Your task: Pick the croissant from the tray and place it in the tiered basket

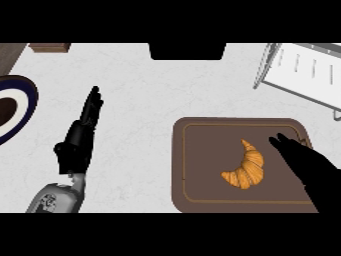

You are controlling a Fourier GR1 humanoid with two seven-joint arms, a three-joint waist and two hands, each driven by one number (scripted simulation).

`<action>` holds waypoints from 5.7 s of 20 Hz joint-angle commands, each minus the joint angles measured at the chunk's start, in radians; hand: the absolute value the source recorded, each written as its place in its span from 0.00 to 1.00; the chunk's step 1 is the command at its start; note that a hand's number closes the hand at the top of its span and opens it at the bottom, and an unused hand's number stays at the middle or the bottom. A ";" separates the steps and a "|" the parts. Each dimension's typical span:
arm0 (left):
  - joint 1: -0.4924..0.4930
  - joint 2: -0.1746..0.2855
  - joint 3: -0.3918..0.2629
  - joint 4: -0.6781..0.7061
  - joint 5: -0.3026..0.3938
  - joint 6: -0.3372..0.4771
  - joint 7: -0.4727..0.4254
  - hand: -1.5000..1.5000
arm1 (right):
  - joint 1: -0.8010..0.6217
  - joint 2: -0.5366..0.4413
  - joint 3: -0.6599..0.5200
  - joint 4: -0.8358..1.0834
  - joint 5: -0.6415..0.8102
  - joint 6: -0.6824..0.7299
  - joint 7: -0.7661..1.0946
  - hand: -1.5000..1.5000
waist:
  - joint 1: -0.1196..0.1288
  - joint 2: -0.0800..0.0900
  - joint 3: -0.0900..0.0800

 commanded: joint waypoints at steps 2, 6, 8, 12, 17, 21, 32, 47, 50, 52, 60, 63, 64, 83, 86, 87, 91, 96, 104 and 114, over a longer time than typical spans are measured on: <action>-0.028 0.017 0.049 0.033 0.018 -0.044 -0.017 0.50 | -0.016 0.054 0.095 0.101 0.162 0.056 -0.031 0.00 | -0.003 0.001 0.000; 0.017 0.018 0.031 -0.080 -0.008 -0.037 0.069 0.50 | -0.039 0.099 0.056 0.089 0.184 0.093 0.037 0.00 | 0.001 -0.001 0.000; -0.059 -0.003 0.071 0.067 0.010 -0.051 -0.008 0.50 | 0.023 0.058 0.021 0.153 0.209 0.064 -0.041 0.00 | -0.011 0.001 0.000; 0.047 0.010 0.039 -0.081 -0.019 -0.048 0.039 0.50 | 0.045 0.138 0.024 0.247 0.287 0.031 -0.072 0.00 | 0.001 -0.001 0.001; 0.048 -0.026 0.035 -0.111 -0.046 -0.049 0.063 0.50 | 0.162 0.154 -0.042 0.186 0.288 0.070 -0.153 0.00 | -0.007 -0.001 0.001; 0.069 -0.025 0.058 -0.056 -0.041 -0.083 -0.001 0.50 | 0.154 0.258 0.011 0.260 0.373 0.054 -0.166 0.00 | -0.005 0.000 0.001; 0.024 -0.046 0.103 -0.071 -0.077 -0.106 0.051 0.50 | 0.111 0.389 -0.050 0.328 0.428 0.164 -0.253 0.00 | -0.002 0.000 0.001; 0.012 -0.104 0.120 -0.068 -0.141 -0.107 0.060 0.50 | 0.093 0.524 -0.135 0.513 0.543 0.195 -0.389 0.00 | -0.005 0.000 0.001; -0.011 -0.088 0.158 -0.040 -0.110 -0.151 0.039 0.50 | 0.111 0.520 -0.184 0.531 0.534 0.186 -0.443 0.00 | -0.006 0.000 0.001; -0.023 -0.094 0.163 -0.017 -0.120 -0.153 0.046 0.50 | 0.089 0.560 -0.180 0.536 0.551 0.200 -0.425 0.00 | -0.006 0.000 0.001; 0.002 -0.142 0.142 -0.025 -0.143 -0.141 0.030 0.50 | 0.084 0.588 -0.228 0.577 0.583 0.227 -0.481 0.00 | -0.006 0.000 0.001; -0.015 -0.126 0.158 -0.062 -0.144 -0.153 0.080 0.50 | 0.131 0.604 -0.220 0.572 0.606 0.188 -0.506 0.00 | -0.007 0.000 0.001; 0.068 -0.134 0.129 -0.062 -0.161 -0.147 0.005 0.50 | 0.089 0.630 -0.227 0.585 0.593 0.210 -0.486 0.00 | -0.005 0.000 0.001; 0.019 -0.139 0.148 -0.070 -0.161 -0.158 0.046 0.50 | -0.014 0.725 -0.193 0.926 0.928 -0.147 -0.538 1.00 | 0.005 0.002 0.001; -0.022 -0.156 0.132 -0.008 -0.177 -0.152 0.036 0.50 | -0.154 0.688 -0.319 0.996 0.924 0.053 -0.346 1.00 | 0.020 0.012 -0.001; -0.005 -0.131 0.140 -0.042 -0.158 -0.179 0.037 0.50 | -0.193 0.697 -0.336 1.034 0.933 0.104 -0.281 1.00 | 0.041 0.013 -0.001; -0.003 -0.128 0.156 -0.004 -0.143 -0.189 -0.009 0.50 | -0.398 0.729 -0.420 1.226 0.967 0.121 -0.136 1.00 | 0.053 0.018 0.000; 0.003 -0.130 0.158 -0.024 -0.152 -0.177 0.011 0.50 | -0.593 0.684 -0.480 1.330 1.004 0.098 -0.074 1.00 | 0.019 0.005 0.001; 0.009 -0.140 0.171 -0.004 -0.147 -0.166 0.003 0.50 | -0.762 0.642 -0.481 1.133 1.073 0.218 0.028 1.00 | -0.007 -0.004 0.000; 0.011 -0.148 0.162 -0.027 -0.154 -0.163 0.046 0.50 | -0.937 0.578 -0.621 1.039 1.065 0.384 0.034 1.00 | -0.006 -0.002 0.000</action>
